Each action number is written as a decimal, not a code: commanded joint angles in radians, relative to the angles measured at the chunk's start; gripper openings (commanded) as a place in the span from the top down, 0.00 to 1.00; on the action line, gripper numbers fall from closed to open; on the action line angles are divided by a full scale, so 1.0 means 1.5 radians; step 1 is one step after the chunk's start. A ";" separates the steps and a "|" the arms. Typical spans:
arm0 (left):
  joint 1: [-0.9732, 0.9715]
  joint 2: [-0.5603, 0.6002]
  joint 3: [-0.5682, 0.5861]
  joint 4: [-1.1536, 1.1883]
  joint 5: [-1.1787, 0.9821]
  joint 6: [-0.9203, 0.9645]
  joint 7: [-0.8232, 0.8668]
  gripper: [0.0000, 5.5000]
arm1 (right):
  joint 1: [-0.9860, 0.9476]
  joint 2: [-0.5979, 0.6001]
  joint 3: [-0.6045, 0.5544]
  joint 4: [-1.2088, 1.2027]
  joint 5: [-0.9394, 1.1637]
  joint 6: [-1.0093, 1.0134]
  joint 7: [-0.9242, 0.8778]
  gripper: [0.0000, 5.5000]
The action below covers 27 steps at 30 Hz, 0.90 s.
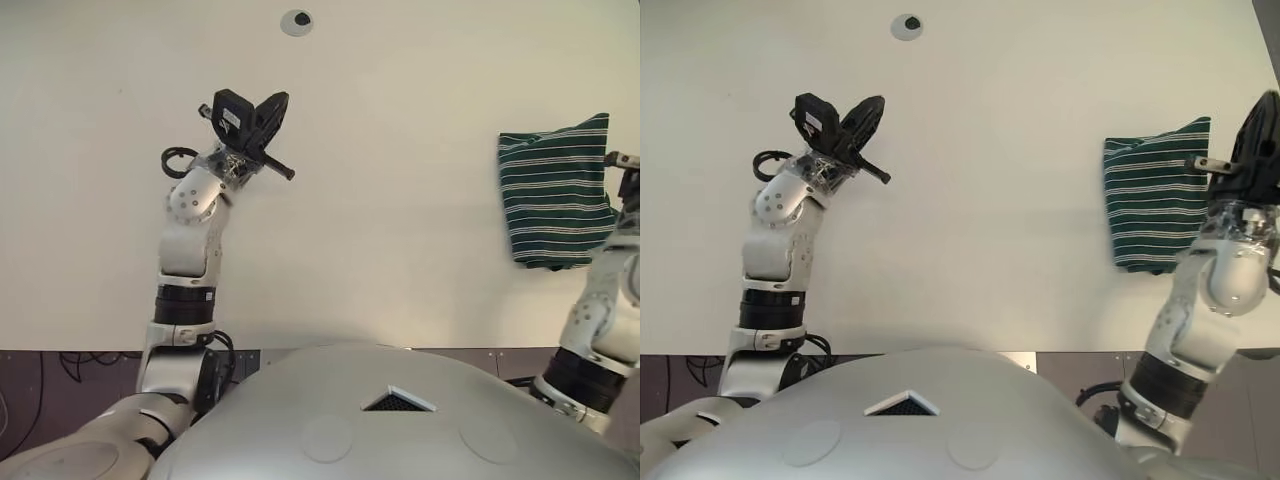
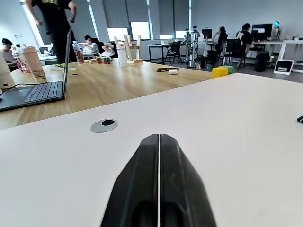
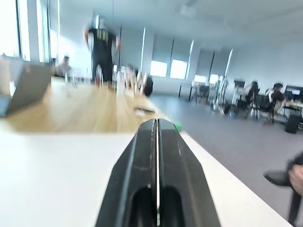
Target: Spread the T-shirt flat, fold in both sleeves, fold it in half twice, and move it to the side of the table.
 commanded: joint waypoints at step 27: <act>0.186 0.065 0.125 -0.131 0.042 -0.135 0.083 1.00 | 0.151 0.095 0.151 -0.134 -0.072 0.190 -0.050 0.99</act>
